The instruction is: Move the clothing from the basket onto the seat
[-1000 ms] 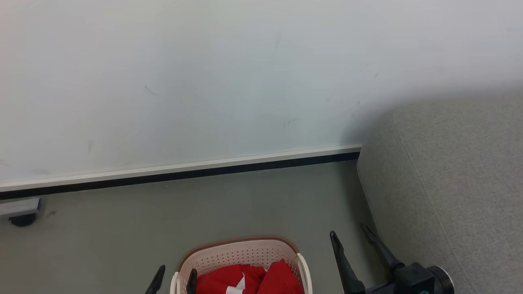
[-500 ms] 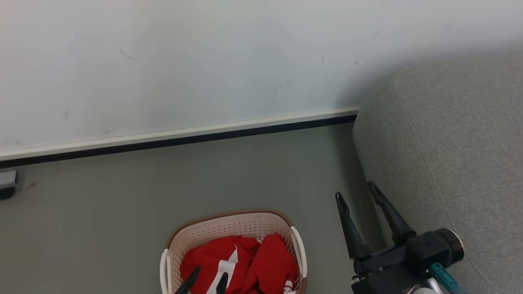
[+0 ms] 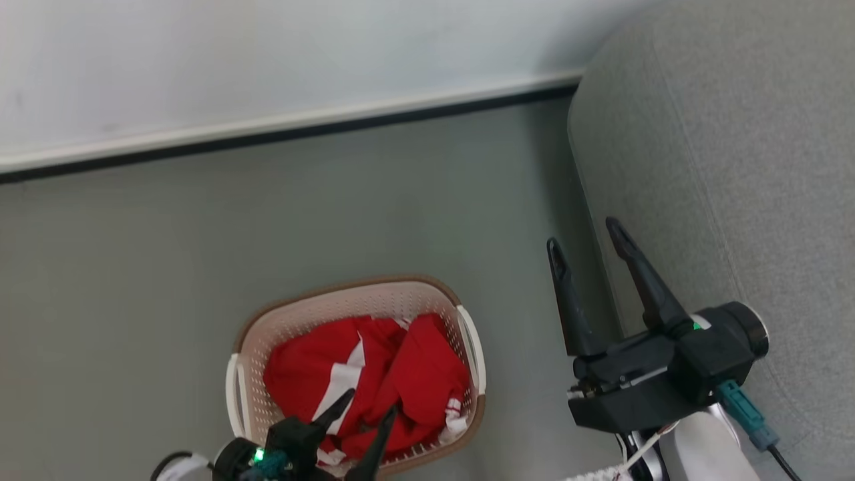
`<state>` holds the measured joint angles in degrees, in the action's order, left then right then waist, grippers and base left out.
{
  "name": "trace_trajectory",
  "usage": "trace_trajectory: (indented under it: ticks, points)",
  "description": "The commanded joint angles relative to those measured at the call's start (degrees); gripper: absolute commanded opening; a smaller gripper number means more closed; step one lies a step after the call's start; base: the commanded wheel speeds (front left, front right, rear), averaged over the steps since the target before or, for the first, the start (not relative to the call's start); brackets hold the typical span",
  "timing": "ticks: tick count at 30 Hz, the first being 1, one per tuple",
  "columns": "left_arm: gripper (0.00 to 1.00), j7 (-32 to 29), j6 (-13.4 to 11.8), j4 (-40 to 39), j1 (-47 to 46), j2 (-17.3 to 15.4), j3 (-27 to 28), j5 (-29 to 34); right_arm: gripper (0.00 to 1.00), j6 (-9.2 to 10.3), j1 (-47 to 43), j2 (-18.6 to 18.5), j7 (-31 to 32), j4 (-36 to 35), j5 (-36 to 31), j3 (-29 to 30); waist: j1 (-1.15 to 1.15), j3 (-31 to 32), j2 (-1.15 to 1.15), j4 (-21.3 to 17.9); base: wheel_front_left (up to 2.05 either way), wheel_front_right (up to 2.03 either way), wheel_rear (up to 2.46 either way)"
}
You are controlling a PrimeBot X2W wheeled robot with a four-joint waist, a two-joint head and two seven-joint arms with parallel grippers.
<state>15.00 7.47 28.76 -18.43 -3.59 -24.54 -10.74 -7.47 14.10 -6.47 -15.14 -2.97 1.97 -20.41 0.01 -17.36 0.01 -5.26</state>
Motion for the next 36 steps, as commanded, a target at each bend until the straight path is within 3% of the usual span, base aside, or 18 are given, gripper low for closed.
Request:
trace_trajectory:
  ticks: [1,14,26,36]
  points:
    - [1.00,0.19,-0.03,1.90,-2.13,-1.34,-1.39,-0.75,1.00,-0.04,1.42,0.39,-0.10,-0.84,-0.46,-0.05,-0.01,-5.53,-0.01,-2.55,0.00,0.00,0.00]
    - [1.00,0.18,-0.01,11.47,-18.71,-5.67,-13.58,-3.21,1.00,-0.04,9.24,2.58,-0.09,-7.13,-1.81,-2.14,-0.01,-18.53,-0.01,-7.16,0.00,0.00,0.00]
    - [1.00,0.19,-0.01,20.21,-28.29,-5.16,-20.50,-8.44,1.00,-0.04,11.98,3.61,-0.10,-9.34,0.76,-3.28,-0.01,-25.28,-0.01,-9.96,0.00,0.00,0.00]
    - [1.00,0.18,-0.17,28.17,-35.11,-4.29,-23.27,-6.92,1.00,-0.04,13.57,3.66,-0.10,-11.25,3.14,-3.46,-0.01,-30.49,-0.01,-11.06,0.00,0.00,0.00]
